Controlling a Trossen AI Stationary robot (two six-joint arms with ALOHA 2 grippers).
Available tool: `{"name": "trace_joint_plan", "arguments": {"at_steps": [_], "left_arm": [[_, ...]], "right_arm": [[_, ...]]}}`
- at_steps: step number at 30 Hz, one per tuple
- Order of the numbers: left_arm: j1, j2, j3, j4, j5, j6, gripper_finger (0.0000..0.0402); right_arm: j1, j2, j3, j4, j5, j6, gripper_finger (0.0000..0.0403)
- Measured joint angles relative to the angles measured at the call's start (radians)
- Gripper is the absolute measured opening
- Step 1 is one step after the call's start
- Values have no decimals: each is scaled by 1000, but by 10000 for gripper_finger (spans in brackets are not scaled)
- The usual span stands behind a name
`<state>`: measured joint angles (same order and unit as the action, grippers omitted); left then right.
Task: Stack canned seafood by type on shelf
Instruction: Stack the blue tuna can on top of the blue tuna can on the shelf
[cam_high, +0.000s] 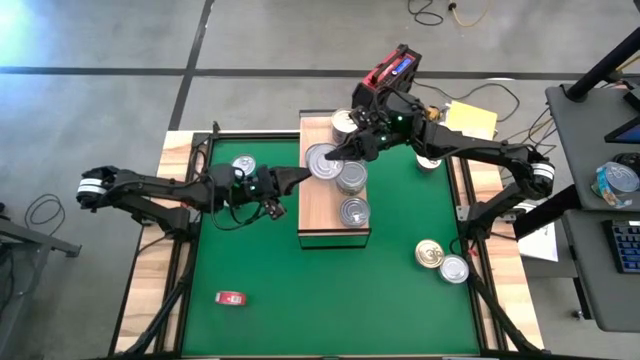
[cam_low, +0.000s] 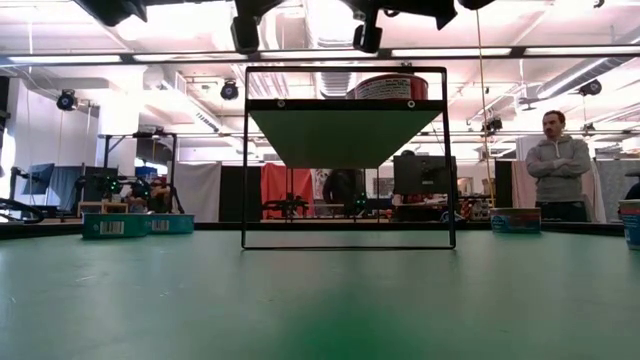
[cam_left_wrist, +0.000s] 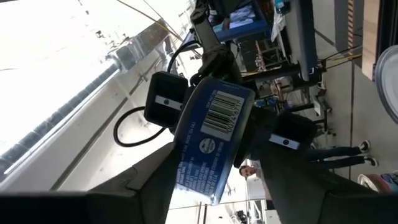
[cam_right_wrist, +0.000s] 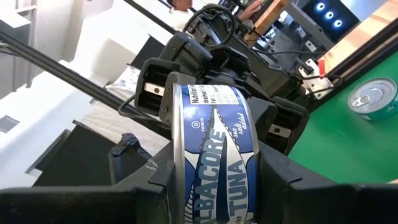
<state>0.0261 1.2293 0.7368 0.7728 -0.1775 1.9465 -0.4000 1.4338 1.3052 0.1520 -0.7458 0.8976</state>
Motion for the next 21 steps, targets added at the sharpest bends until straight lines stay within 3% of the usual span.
{"name": "trace_joint_plan", "arguments": {"at_steps": [8,15,21], "left_arm": [[1,1,0,20,-3,17,272],[2,3,-1,127,0,22,276],[4,2,3,83,2,39,276]], "right_arm": [[1,0,0,5,15,-2,126],[1,3,0,18,40,-8,126],[1,4,-1,13,43,-4,126]]}}
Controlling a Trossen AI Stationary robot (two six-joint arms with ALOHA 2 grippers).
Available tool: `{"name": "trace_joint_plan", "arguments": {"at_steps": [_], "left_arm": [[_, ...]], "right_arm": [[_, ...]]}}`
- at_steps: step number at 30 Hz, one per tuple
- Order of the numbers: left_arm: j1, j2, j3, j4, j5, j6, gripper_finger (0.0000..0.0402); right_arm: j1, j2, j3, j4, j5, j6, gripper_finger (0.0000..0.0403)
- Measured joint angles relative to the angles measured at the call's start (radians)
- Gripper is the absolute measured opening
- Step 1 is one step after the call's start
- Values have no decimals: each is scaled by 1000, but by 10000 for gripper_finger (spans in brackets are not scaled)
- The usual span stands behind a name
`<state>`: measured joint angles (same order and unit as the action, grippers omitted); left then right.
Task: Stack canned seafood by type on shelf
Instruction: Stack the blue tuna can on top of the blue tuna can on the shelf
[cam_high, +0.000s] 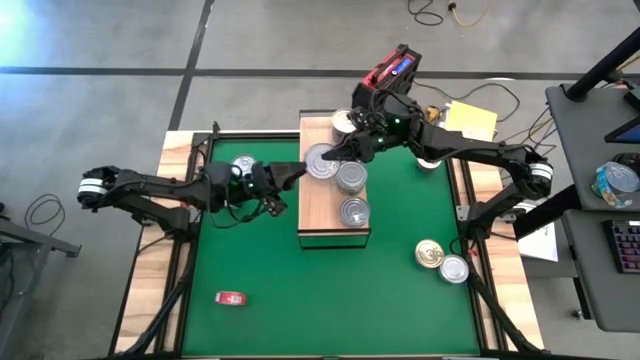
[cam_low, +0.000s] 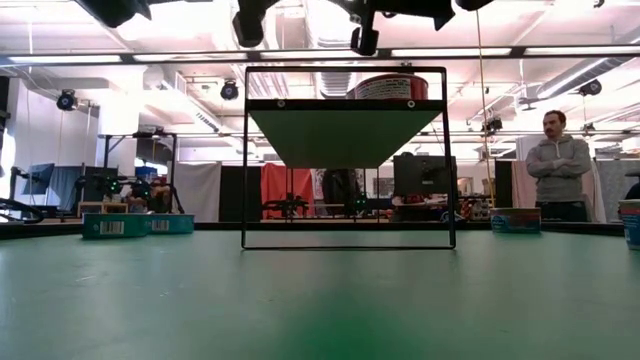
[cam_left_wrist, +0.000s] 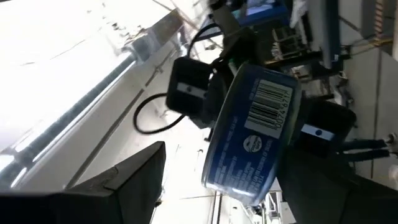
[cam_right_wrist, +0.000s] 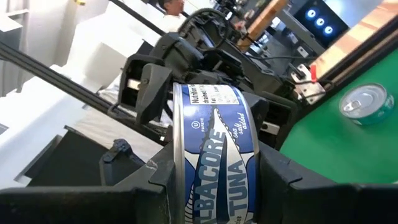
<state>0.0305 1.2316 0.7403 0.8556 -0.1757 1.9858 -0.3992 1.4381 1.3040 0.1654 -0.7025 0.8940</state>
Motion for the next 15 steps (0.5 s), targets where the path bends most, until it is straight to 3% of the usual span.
{"name": "trace_joint_plan", "arguments": {"at_steps": [6,9,15], "left_arm": [[4,56,30,-15,-10,25,276],[3,94,65,-18,-73,38,269],[3,150,107,-20,-179,35,191]], "right_arm": [[3,1,-1,-11,27,13,126],[4,1,-1,-8,36,21,126],[4,1,-1,-3,43,22,126]]}}
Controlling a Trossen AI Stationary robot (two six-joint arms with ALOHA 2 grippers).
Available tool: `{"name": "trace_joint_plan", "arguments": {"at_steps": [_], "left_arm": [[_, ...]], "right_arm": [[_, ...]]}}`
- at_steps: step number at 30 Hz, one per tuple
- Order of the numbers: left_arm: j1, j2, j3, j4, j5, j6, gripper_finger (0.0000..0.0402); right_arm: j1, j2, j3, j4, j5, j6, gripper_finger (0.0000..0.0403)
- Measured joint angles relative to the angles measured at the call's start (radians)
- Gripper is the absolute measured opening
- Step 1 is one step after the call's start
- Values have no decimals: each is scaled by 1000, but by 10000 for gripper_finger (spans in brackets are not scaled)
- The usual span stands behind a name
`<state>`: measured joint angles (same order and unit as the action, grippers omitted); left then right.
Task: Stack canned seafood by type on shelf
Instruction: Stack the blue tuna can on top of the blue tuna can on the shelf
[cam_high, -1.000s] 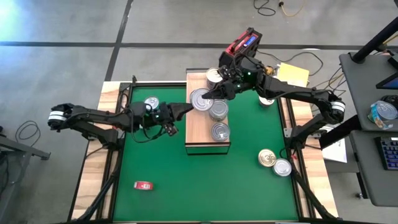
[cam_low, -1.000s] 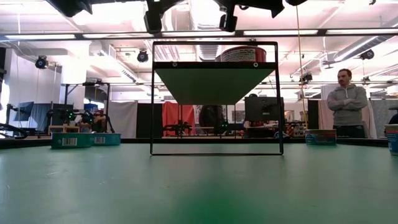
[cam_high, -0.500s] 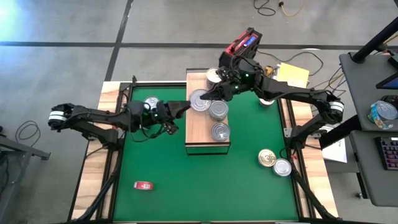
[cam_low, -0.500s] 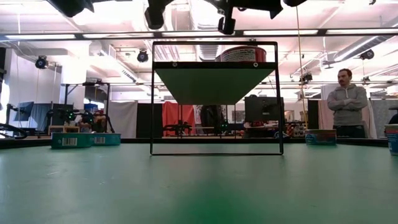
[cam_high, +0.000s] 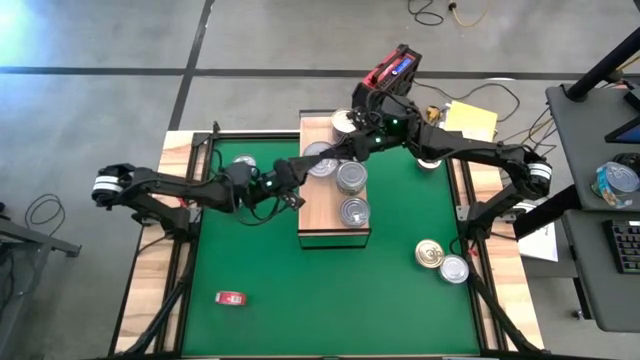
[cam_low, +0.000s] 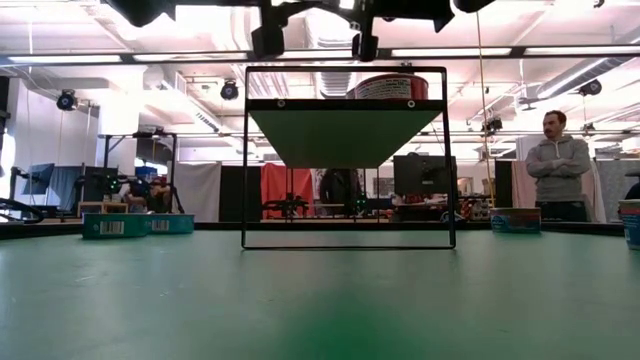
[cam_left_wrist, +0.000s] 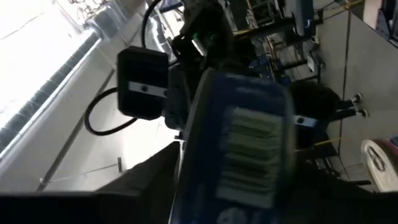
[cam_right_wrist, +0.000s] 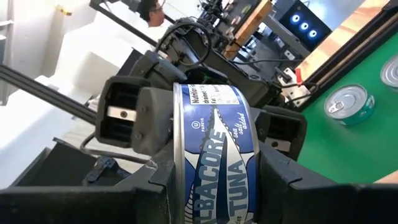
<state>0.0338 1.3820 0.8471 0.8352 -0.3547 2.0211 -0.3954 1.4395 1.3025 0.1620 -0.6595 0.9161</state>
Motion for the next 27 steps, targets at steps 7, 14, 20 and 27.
{"name": "trace_joint_plan", "arguments": {"at_steps": [7,14,20,27], "left_arm": [[2,-10,-6,-43,-15,-14,111],[0,-16,-7,-22,-9,-128,111],[0,-19,-8,56,-78,-134,110],[0,-20,-8,106,-145,-85,110]], "right_arm": [[-2,1,-2,-19,16,49,126],[0,1,0,14,24,-14,183],[-2,-5,4,27,52,-23,246],[-4,-5,4,46,78,-21,255]]}}
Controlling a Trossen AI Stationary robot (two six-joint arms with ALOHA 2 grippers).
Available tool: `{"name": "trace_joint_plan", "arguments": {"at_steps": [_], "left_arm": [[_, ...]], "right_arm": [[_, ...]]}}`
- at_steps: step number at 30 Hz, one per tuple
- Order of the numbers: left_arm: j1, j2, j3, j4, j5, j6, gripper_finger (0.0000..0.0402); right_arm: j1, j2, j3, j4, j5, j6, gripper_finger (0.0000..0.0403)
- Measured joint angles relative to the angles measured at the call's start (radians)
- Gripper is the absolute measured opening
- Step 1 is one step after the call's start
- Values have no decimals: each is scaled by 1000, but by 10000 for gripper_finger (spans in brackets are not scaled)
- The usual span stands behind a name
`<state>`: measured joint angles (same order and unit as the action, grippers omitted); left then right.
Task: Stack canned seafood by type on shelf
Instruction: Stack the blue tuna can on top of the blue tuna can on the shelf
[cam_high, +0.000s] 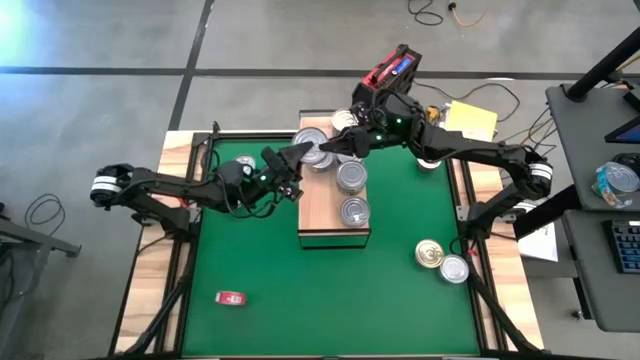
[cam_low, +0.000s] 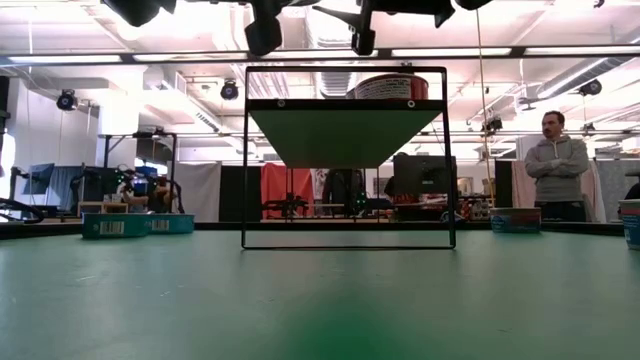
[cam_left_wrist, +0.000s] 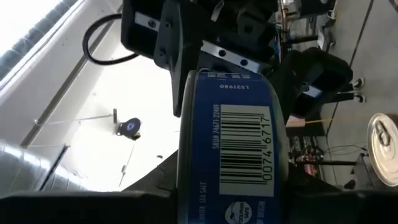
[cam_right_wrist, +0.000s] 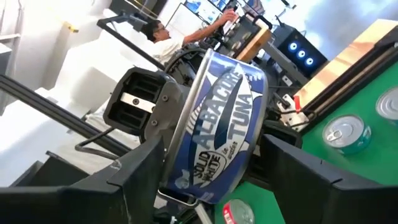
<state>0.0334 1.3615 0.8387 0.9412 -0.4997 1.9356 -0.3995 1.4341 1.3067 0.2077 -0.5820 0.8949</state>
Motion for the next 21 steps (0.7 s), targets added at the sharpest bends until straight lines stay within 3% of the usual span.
{"name": "trace_joint_plan", "arguments": {"at_steps": [6,12,16,21], "left_arm": [[9,-38,-2,-28,1,-107,110],[19,-162,5,-236,-41,-383,110],[19,-208,0,-437,-47,-564,110],[19,-198,1,-540,-44,-698,110]], "right_arm": [[-7,-25,0,-32,-3,-131,245],[7,-99,-5,-239,-14,-483,236],[78,-145,-3,-333,105,-741,227],[240,-149,-4,-411,329,-1090,219]]}}
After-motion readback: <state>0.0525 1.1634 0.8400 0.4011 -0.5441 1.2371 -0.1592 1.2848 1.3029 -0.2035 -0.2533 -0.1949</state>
